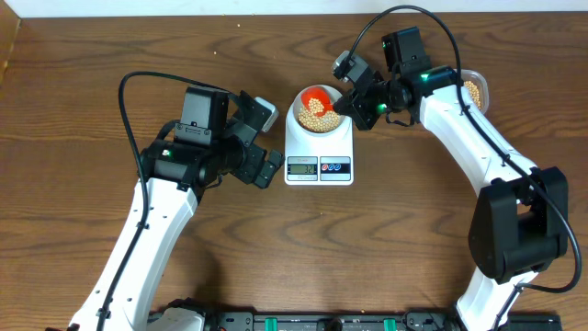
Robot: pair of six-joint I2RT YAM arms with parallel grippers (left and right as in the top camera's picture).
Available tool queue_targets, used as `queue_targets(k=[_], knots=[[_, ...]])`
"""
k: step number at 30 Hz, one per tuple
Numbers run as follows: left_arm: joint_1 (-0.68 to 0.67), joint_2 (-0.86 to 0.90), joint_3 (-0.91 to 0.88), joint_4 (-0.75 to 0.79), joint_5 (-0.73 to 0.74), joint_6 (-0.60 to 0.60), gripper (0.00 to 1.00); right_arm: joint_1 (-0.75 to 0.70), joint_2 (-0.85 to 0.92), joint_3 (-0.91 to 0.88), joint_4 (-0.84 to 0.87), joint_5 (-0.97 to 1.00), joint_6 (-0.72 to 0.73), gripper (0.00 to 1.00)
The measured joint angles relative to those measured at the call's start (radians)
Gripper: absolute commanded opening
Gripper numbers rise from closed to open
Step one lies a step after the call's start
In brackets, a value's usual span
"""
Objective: Scoop item into bowl and weigh 50g on scale
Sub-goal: 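Tip the scoop with the right gripper to pour soybeans into the bowl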
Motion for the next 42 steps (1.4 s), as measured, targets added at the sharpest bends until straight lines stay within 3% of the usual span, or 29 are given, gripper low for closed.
queue_targets(k=[36, 42], knots=[[0.000, 0.000, 0.000, 0.000, 0.000, 0.000, 0.98, -0.001, 0.000, 0.000, 0.002, 0.008, -0.001, 0.01], [0.000, 0.000, 0.000, 0.000, 0.000, 0.000, 0.98, -0.001, 0.000, 0.000, 0.004, 0.008, -0.056, 0.01]])
